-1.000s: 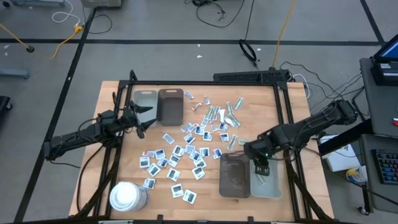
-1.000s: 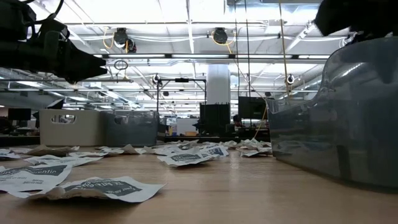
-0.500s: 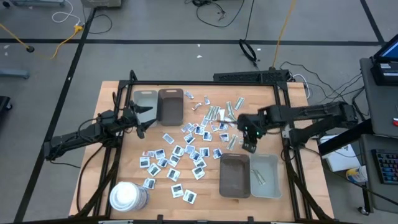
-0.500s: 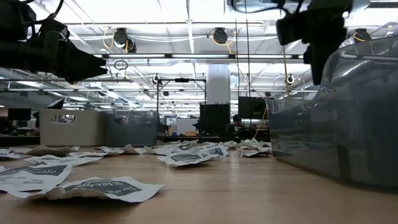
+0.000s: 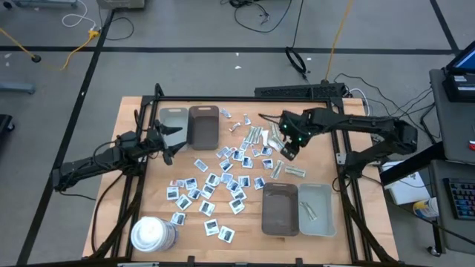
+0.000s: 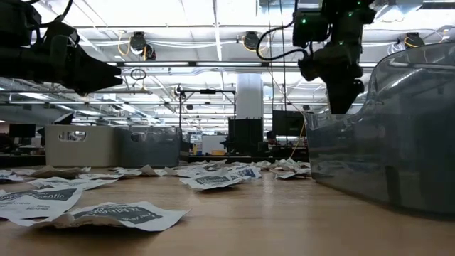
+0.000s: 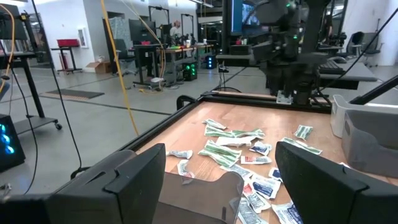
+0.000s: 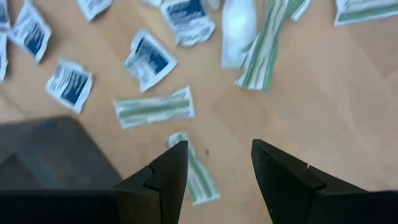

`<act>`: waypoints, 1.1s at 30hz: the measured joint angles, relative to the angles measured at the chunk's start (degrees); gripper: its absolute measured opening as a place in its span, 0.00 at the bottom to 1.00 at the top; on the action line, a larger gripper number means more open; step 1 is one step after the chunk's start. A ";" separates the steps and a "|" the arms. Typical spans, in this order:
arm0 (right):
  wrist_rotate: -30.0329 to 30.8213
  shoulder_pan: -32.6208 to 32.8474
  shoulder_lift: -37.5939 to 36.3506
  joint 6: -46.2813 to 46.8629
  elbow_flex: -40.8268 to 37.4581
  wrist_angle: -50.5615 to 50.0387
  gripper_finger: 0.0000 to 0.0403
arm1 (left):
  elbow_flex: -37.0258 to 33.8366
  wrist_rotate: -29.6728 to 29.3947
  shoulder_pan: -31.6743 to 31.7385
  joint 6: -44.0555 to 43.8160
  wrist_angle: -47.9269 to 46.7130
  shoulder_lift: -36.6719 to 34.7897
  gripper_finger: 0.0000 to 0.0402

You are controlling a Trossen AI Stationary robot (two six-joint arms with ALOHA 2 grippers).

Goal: Pick & Place First Aid Supplies
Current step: Put the white bandage pack into the bottom gray bin

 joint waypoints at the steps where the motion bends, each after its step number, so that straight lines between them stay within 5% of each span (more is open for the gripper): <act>1: 0.02 -0.79 0.40 -0.10 0.00 0.56 0.42 | 0.00 0.00 0.00 0.00 0.00 0.00 0.76; 11: -0.02 -6.52 4.70 -0.14 0.00 2.76 0.42 | 0.00 -0.02 0.02 0.00 0.00 0.00 0.76; 33: 4.74 -6.29 18.37 -0.31 -0.04 9.92 0.42 | 0.00 -0.02 0.02 0.00 0.00 0.00 0.76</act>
